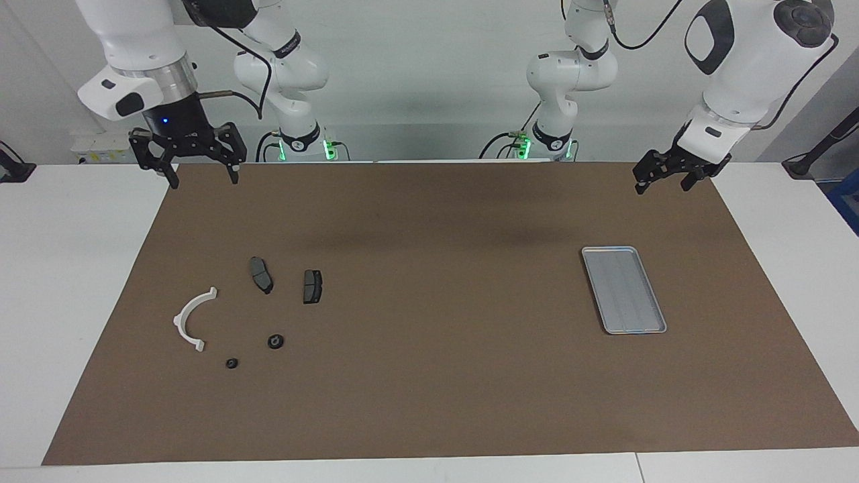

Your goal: Place bearing gear from tray to pile

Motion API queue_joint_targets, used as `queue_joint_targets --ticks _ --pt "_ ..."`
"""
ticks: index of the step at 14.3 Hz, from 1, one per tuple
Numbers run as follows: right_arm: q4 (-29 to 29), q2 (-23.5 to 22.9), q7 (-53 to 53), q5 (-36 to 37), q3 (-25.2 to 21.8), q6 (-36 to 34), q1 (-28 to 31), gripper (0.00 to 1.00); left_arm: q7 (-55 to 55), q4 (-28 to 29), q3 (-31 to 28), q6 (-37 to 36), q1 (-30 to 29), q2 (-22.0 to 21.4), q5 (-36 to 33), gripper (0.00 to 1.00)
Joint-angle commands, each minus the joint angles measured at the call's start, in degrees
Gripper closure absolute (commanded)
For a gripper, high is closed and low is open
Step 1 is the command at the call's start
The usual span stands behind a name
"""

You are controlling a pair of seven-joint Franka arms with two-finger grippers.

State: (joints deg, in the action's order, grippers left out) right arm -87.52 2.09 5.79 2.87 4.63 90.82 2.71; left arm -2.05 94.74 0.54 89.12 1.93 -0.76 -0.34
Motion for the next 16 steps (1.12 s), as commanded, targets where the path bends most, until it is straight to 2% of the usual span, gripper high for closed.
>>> queue_joint_targets --ticks 1,3,4,8,11,16 --pt "-1.0 3.0 -0.3 -1.6 -1.6 -3.4 -0.5 0.00 0.3 -0.3 0.2 -1.0 -0.3 0.1 0.2 0.00" --pt "-1.5 3.4 -0.3 -2.1 -6.2 -4.2 -4.2 0.00 0.3 -0.3 0.2 -1.0 -0.3 0.1 0.2 0.00" --pt "-2.1 3.8 -0.2 -2.1 -6.7 -4.0 -4.3 0.00 0.3 -0.3 0.2 -1.0 -0.3 0.1 0.2 0.00" --pt "-6.2 4.1 -0.2 -2.0 -6.6 -1.5 -3.9 0.00 0.3 -0.3 0.2 -1.0 -0.3 0.1 0.2 0.00" --pt "-6.6 4.1 -0.7 -2.2 -4.6 -1.1 -2.4 0.00 0.3 -0.3 0.2 -1.0 -0.3 0.1 0.2 0.00" --pt "-6.6 3.9 -2.1 -4.5 -4.5 -1.7 -2.4 0.00 0.3 -0.3 0.2 -1.0 -0.3 0.1 0.2 0.00"
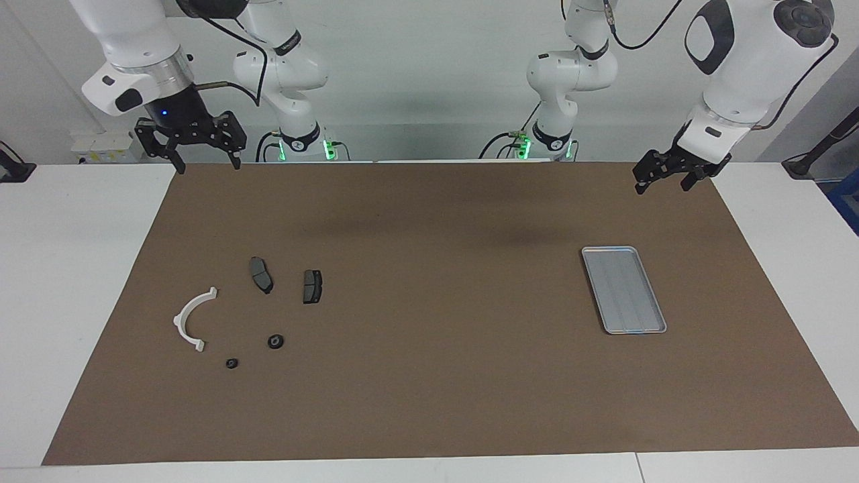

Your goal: Place bearing gear from tray to pile

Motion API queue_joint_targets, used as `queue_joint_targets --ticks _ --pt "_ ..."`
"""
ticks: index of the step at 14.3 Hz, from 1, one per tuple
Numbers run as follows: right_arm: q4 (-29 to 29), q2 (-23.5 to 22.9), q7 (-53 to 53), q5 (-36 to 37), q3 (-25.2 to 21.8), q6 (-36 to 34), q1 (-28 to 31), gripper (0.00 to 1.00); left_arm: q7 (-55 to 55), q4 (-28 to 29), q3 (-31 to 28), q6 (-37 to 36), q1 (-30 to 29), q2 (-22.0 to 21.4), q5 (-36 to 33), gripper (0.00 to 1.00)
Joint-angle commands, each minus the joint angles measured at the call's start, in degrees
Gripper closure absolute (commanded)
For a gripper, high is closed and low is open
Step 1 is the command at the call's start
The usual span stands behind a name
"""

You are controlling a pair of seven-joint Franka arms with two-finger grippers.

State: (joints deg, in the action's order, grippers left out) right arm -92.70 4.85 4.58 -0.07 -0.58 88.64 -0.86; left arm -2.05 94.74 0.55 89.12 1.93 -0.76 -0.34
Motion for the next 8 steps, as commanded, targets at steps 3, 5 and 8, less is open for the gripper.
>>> queue_joint_targets --ticks 3,5,8 --pt "-1.3 1.1 -0.9 -1.5 0.8 0.2 1.1 0.00 0.3 -0.3 0.2 -1.0 -0.3 0.1 0.2 0.00" --pt "-1.3 1.1 -0.9 -1.4 0.7 0.0 1.1 0.00 0.3 -0.3 0.2 -1.0 -0.3 0.1 0.2 0.00" --pt "-1.3 1.1 -0.9 -1.3 0.7 0.0 1.1 0.00 0.3 -0.3 0.2 -1.0 -0.3 0.1 0.2 0.00"
